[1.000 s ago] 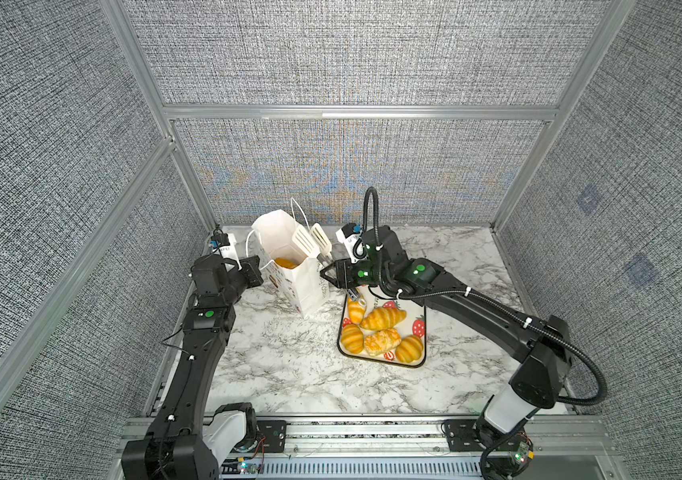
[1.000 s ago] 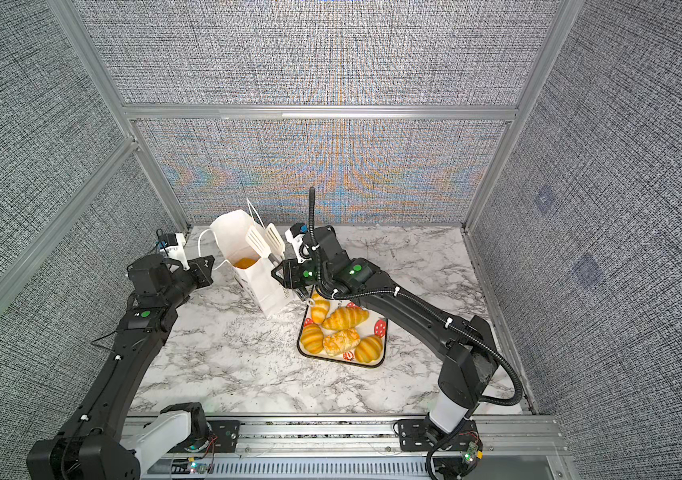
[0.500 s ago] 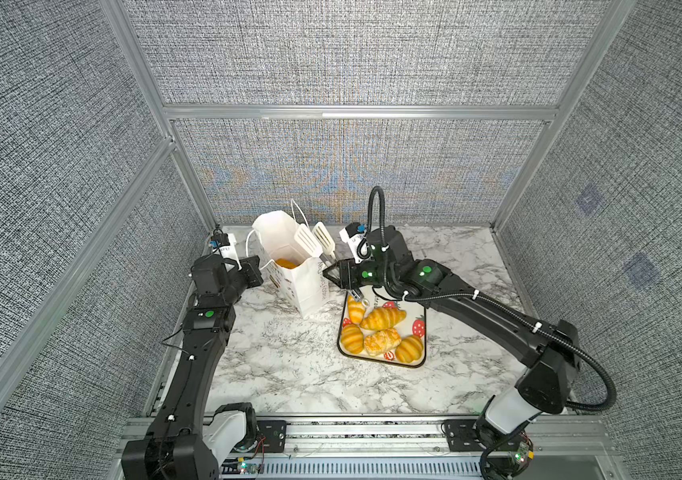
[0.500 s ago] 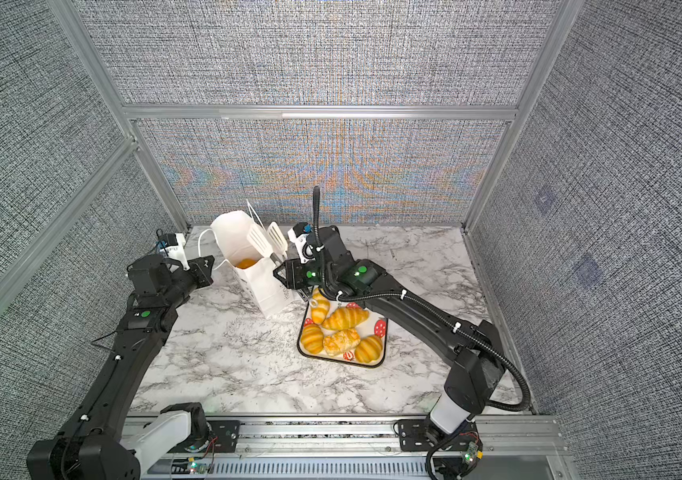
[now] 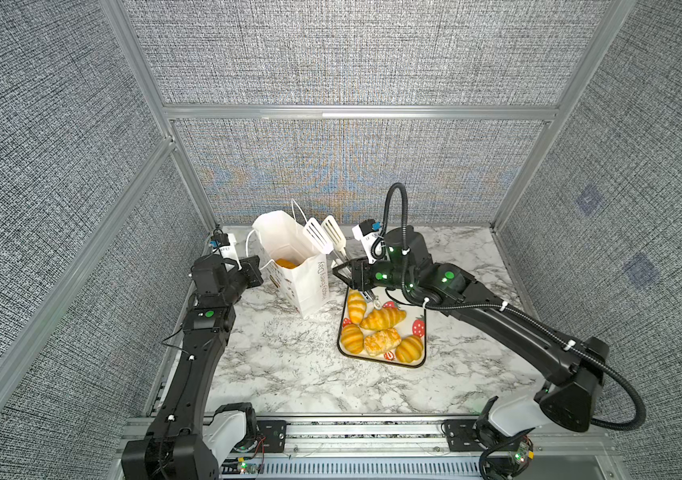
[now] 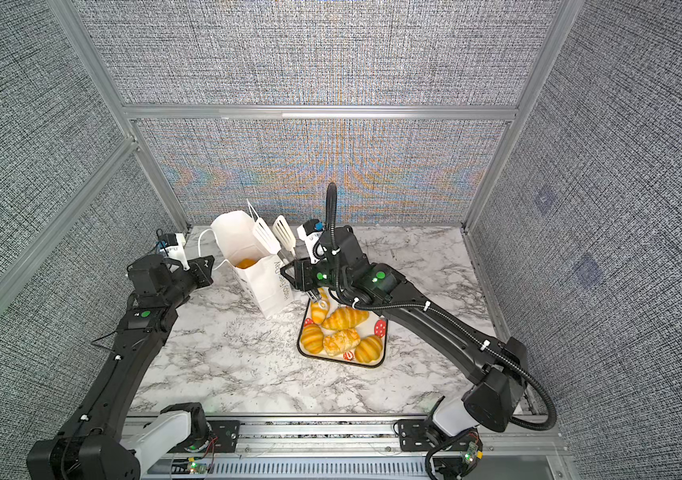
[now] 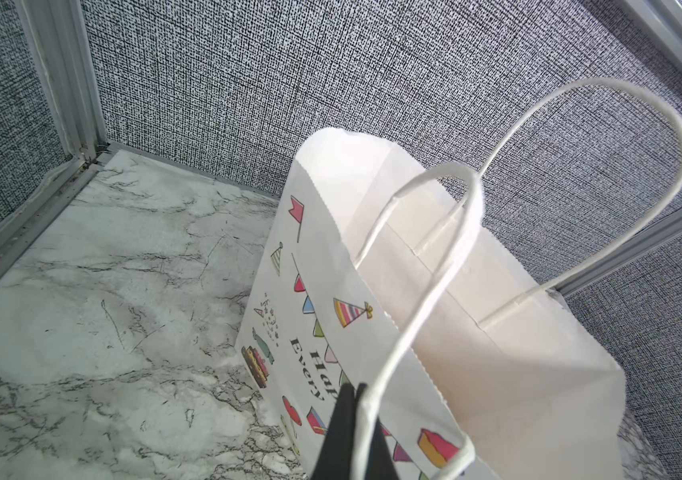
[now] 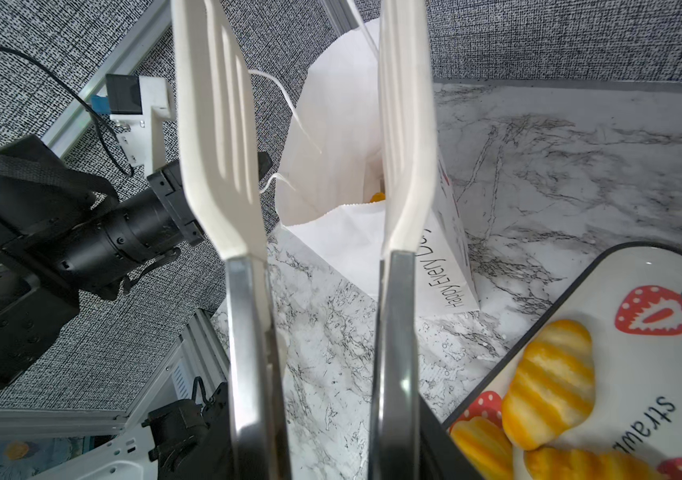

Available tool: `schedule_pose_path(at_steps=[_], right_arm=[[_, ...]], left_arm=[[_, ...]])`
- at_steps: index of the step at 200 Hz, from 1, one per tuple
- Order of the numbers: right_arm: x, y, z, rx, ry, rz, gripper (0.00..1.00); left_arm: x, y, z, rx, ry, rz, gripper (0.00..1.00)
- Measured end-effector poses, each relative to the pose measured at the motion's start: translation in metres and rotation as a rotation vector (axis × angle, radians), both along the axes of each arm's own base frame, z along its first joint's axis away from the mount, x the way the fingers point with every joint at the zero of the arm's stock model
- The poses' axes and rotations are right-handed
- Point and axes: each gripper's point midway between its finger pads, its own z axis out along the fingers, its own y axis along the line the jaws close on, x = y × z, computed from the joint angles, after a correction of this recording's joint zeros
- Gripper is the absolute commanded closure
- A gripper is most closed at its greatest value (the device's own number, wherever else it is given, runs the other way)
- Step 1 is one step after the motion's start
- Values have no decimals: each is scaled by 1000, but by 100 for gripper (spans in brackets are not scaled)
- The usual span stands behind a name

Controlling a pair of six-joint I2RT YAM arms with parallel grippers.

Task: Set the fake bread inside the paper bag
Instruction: 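Raise the empty right tongs out of the bag and move back over the tray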

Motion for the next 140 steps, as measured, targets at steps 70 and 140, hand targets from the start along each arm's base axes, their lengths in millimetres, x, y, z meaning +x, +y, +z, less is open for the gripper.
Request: schedule_pose_path(at_steps=[70, 140], right_arm=[[-8, -30, 1, -27, -26, -69, 52], [-13, -67, -17, -80, -16, -149, 53]], left_arm=[[0, -1, 0, -1, 0, -4, 100], [0, -4, 0, -7, -2, -20, 100]])
